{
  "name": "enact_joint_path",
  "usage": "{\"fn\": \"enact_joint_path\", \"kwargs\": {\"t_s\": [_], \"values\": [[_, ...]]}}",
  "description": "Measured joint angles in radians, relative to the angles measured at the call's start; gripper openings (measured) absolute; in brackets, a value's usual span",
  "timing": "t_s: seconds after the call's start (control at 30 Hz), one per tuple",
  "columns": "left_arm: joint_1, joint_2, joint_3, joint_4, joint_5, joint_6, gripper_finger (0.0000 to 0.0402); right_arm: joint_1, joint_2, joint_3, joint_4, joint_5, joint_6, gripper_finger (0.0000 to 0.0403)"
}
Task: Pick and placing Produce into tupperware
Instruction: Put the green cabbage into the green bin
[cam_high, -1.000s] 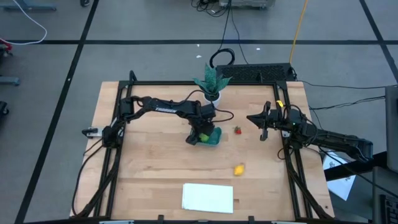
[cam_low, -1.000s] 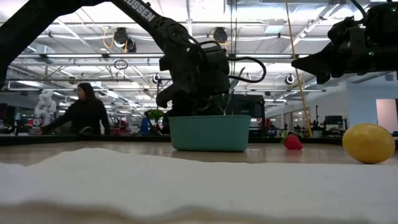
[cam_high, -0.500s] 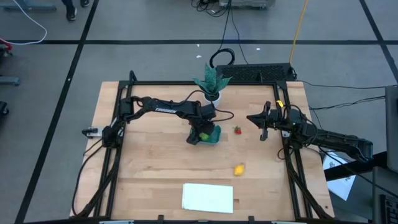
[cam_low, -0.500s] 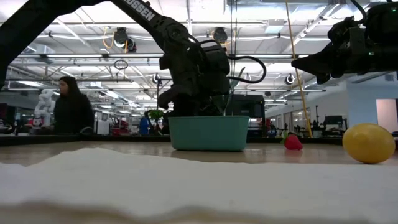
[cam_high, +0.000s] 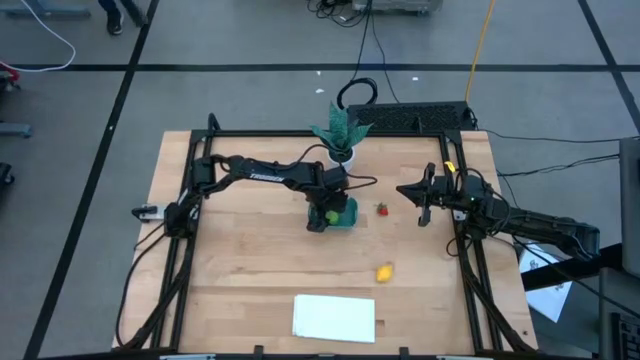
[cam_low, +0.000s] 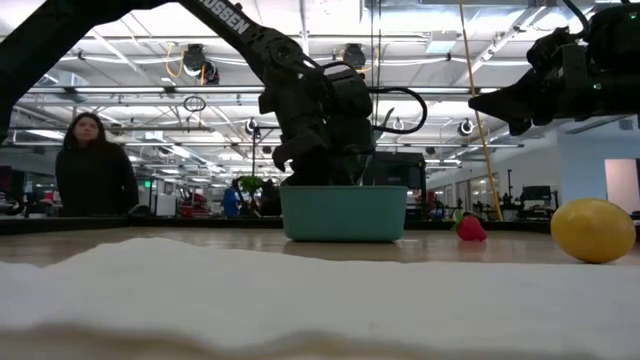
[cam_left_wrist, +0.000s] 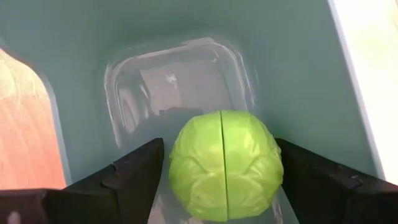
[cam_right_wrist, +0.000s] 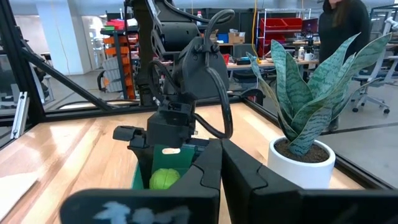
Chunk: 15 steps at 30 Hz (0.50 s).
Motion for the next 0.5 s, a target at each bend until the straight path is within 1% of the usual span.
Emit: {"fn": "enact_joint_path", "kwargs": {"t_s": [0.2, 0.5], "values": [[0.0, 0.0, 0.0, 0.021, -0.001, -0.012, 0.0306, 0.0, 0.0, 0.0, -0.002, -0.001, 0.0, 0.0], [-0.03, -0.001, 0.0, 0.023, -0.107, 0.066, 0.0301, 0.0, 0.0, 0.0, -0.013, -0.001, 0.0, 0.0]]}}
